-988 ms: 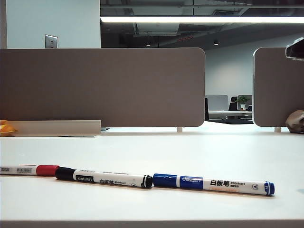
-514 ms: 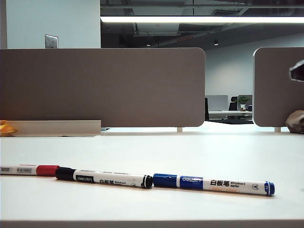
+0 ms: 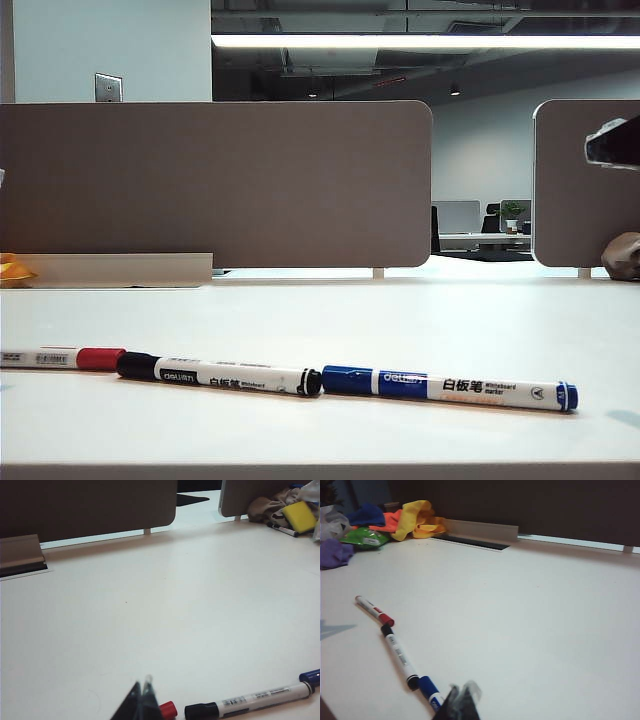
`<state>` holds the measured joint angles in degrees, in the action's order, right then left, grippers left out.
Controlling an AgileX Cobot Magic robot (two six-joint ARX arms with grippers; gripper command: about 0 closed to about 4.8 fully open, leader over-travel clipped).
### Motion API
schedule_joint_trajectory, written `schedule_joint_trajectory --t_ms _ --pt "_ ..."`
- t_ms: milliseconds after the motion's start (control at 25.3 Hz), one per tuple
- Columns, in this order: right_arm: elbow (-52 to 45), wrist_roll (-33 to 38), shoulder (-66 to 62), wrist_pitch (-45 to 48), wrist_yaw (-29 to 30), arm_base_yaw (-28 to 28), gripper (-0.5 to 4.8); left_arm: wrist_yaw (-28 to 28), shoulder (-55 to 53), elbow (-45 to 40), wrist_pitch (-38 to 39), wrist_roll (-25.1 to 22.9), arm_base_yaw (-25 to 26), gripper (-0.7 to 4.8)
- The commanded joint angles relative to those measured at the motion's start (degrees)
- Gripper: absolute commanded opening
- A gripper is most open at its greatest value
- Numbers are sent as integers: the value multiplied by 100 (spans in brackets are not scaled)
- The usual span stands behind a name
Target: Pick up the markers one by one and line them up horizontally in a straight line on the table.
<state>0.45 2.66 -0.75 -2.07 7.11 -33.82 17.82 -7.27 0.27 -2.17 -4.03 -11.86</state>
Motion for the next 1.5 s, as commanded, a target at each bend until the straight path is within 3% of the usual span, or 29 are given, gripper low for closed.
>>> schedule_joint_trajectory --t_ms 40,198,356,435,514,632,830,1502 --pt "-39 74 -2 79 96 -9 -6 44 -2 15 -87 20 4 -5" --pt "-39 247 -2 358 44 -4 -6 39 -2 15 -87 -13 7 -6" --pt "-39 -52 -2 535 22 -4 -6 -61 -2 15 -79 -254 7 -6" --pt "-39 -140 -2 446 -520 4 -6 -739 -2 15 -42 -343 7 -6" --pt "-39 -140 -2 461 -658 4 -6 -1080 -2 15 -17 -280 7 -6" --pt "-39 -138 -2 308 -708 4 -6 -1073 -2 15 81 46 7 -6" --pt "-39 -138 -2 9 -719 2 -5 -992 -2 15 466 122 4 -6" --pt "-39 -138 0 13 -719 -2 -5 -1010 -2 15 472 125 7 -5"
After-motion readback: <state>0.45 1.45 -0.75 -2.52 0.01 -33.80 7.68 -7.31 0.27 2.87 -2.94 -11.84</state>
